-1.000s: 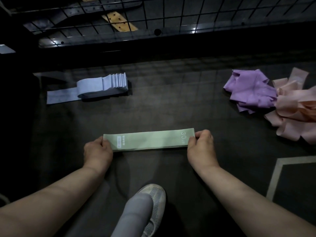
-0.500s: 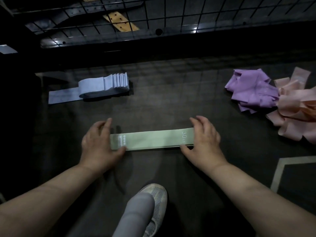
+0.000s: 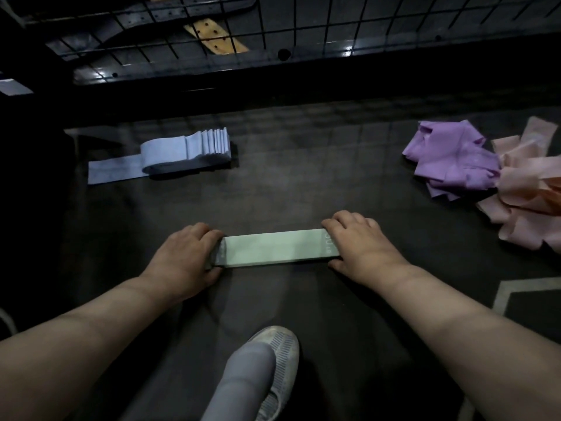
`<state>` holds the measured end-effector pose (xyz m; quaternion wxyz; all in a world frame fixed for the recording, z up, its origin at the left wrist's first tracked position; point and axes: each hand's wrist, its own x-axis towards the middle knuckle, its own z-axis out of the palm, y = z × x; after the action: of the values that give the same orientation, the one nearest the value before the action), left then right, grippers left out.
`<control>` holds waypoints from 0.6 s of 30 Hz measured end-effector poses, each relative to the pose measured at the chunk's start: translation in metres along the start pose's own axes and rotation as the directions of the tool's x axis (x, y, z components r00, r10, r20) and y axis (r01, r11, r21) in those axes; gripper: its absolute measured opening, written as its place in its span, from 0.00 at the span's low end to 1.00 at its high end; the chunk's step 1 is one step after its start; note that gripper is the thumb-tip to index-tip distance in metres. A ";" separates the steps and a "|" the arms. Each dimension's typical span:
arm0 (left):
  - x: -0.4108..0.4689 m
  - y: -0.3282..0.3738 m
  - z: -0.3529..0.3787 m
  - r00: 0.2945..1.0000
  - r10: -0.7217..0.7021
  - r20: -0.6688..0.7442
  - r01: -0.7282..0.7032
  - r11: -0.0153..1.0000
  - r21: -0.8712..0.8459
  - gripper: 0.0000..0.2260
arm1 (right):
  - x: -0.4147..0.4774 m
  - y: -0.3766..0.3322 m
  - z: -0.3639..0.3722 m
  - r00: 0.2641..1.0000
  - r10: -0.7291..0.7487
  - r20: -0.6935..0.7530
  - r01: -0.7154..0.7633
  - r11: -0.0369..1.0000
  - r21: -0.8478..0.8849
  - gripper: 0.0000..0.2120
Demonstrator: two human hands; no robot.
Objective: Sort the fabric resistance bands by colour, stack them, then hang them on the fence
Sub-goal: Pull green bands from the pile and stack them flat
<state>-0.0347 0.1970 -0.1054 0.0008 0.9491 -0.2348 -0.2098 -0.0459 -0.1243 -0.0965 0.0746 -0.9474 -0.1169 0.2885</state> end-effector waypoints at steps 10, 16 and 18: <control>0.003 0.000 -0.001 0.999 -0.001 0.040 -0.001 0.999 0.041 0.27 | 0.001 0.001 -0.004 0.999 -0.040 0.013 0.039 0.998 0.039 0.26; 0.001 0.001 0.000 1.000 0.016 0.005 -0.016 0.995 0.100 0.30 | 0.002 0.001 -0.005 0.999 -0.048 0.020 0.047 0.998 0.033 0.27; -0.001 0.001 0.001 1.000 -0.002 -0.006 0.002 0.997 0.079 0.32 | 0.001 0.001 -0.005 0.998 -0.054 0.018 0.054 0.999 0.001 0.29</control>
<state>-0.0367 0.1964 -0.1054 -0.0362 0.9492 -0.2420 -0.1977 -0.0419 -0.1251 -0.0934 0.0816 -0.9411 -0.1433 0.2951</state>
